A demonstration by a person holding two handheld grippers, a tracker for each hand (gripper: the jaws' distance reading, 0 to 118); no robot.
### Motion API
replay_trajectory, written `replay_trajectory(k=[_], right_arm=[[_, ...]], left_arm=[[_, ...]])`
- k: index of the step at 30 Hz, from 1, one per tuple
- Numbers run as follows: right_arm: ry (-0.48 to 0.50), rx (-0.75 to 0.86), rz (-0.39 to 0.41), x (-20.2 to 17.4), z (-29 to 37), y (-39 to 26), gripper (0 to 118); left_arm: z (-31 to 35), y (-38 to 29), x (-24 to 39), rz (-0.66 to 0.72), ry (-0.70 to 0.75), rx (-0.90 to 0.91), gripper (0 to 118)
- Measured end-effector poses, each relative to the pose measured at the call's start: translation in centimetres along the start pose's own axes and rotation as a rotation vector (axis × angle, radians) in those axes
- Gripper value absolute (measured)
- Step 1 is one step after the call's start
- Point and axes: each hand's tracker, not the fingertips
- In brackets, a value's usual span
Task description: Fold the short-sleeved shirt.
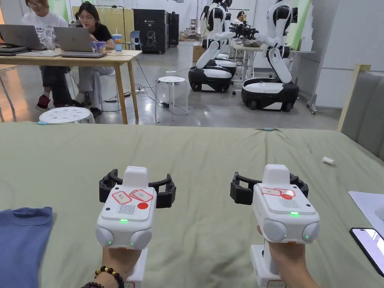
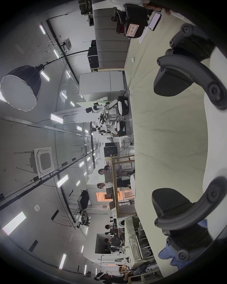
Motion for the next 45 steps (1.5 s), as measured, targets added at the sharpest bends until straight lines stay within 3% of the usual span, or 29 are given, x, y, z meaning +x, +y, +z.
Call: replay_trajectory(k=[19,20,21,22,23,24,25,28,36,40,45], right_arm=[[0.005,-0.006,-0.002,-0.1,0.1,-0.1,118],[0.018,-0.016,-0.006,0.0,0.2,-0.1,118],[0.022,-0.016,-0.005,0.0,0.2,-0.1,113],[0.024,-0.008,-0.003,-0.1,0.3,-0.2,93],[0.012,0.004,0.020,-0.3,0.4,-0.2,49],[-0.027,0.004,0.051,-0.5,0.3,-0.3,16],[-0.044,0.000,0.054,-0.5,0.2,-0.4,1],[-0.020,-0.014,0.002,0.0,0.2,-0.5,0],[-0.010,-0.005,0.024,-0.3,0.2,-0.4,0],[0.045,0.006,0.029,-3.6,-0.1,0.6,0],[0.196,0.037,0.052,-11.7,0.4,1.6,0]], left_arm=[[-0.1,-0.3,0.0,0.007,0.005,-0.004,118],[0.0,-0.3,0.0,0.007,0.001,-0.009,110],[0.1,-0.3,0.0,0.004,-0.019,-0.009,88],[0.2,-0.3,0.1,-0.008,-0.019,0.000,49],[0.2,-0.4,0.3,-0.040,0.003,0.017,0],[0.2,-0.5,0.4,-0.058,0.035,0.021,0],[0.2,-0.4,0.6,-0.041,0.047,0.028,0],[0.2,0.0,0.5,0.021,-0.002,-0.008,0],[0.3,0.0,0.3,0.027,0.023,-0.006,0],[1.7,-0.1,-2.5,0.014,0.066,-0.009,0],[4.4,-0.3,-9.3,0.012,0.183,-0.028,0]])
